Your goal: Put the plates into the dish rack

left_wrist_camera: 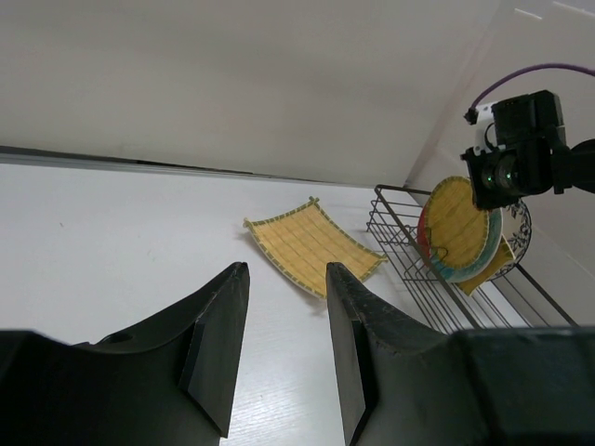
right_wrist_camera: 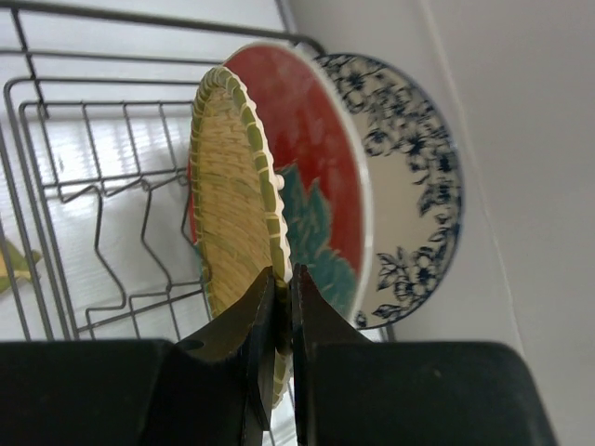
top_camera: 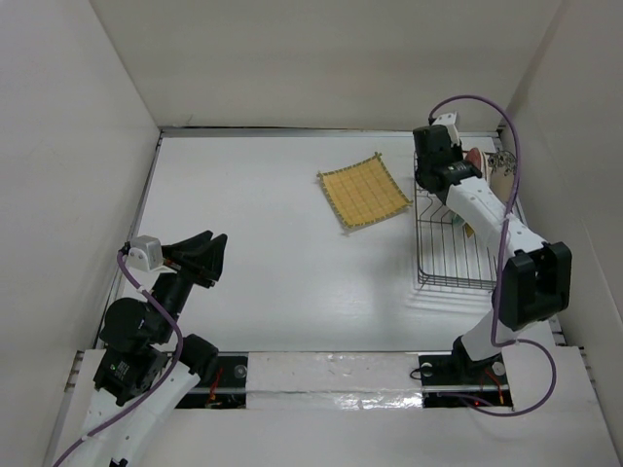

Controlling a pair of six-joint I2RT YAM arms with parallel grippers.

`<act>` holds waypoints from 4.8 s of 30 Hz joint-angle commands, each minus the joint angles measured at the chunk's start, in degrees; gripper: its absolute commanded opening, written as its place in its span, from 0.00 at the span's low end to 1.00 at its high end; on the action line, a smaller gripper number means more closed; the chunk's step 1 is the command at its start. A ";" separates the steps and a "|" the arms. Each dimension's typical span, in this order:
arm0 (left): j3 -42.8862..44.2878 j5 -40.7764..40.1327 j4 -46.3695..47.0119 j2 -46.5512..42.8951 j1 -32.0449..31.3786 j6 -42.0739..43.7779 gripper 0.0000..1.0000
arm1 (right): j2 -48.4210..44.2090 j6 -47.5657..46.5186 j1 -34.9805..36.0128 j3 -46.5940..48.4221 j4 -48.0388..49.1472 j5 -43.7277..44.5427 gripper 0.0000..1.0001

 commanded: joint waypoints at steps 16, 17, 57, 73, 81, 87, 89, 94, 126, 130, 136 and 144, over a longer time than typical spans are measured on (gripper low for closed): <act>-0.49 -0.42 2.80 3.63 0.11 -0.14 0.35 | 0.19 13.42 -4.49 -12.03 13.96 -10.87 0.37; -0.40 -0.42 2.80 4.08 0.11 -0.22 0.36 | -0.24 14.30 -4.49 -12.38 14.48 -10.09 0.44; 3.02 -1.83 3.41 17.17 0.11 -0.31 0.35 | -7.00 18.26 -5.81 -12.74 18.97 -1.30 0.41; 5.22 0.98 4.73 26.65 0.11 -2.67 0.33 | -16.14 18.88 -3.09 -17.12 26.17 -9.27 0.35; 5.66 8.35 11.40 37.29 -1.28 -12.17 0.00 | -29.15 21.87 11.31 -25.22 34.79 -31.71 0.00; -3.03 6.53 28.07 43.71 -5.95 -23.75 0.00 | -33.20 23.44 21.42 -29.86 34.00 -29.59 0.00; -5.49 3.45 30.91 46.35 -5.95 -25.35 0.00 | -35.66 24.06 22.92 -32.33 35.13 -30.29 0.00; -5.77 1.09 37.59 58.01 -8.66 -28.26 0.00 | -41.11 25.12 23.72 -41.63 39.35 -32.49 0.00; 21.65 -1.30 42.79 104.45 -11.22 -54.10 0.57 | -47.09 27.14 22.67 -49.83 44.37 -33.81 0.07; 22.18 -2.61 43.32 106.38 -11.22 -55.42 0.53 | -47.36 27.40 22.67 -49.92 44.37 -34.16 0.08; 23.06 -2.09 45.50 109.72 -11.22 -58.40 0.44 | -47.53 28.10 22.15 -50.18 44.46 -34.43 0.08; 20.08 -4.28 51.57 109.81 -11.22 -61.66 0.31 | -47.97 28.28 22.14 -50.27 44.46 -35.39 0.09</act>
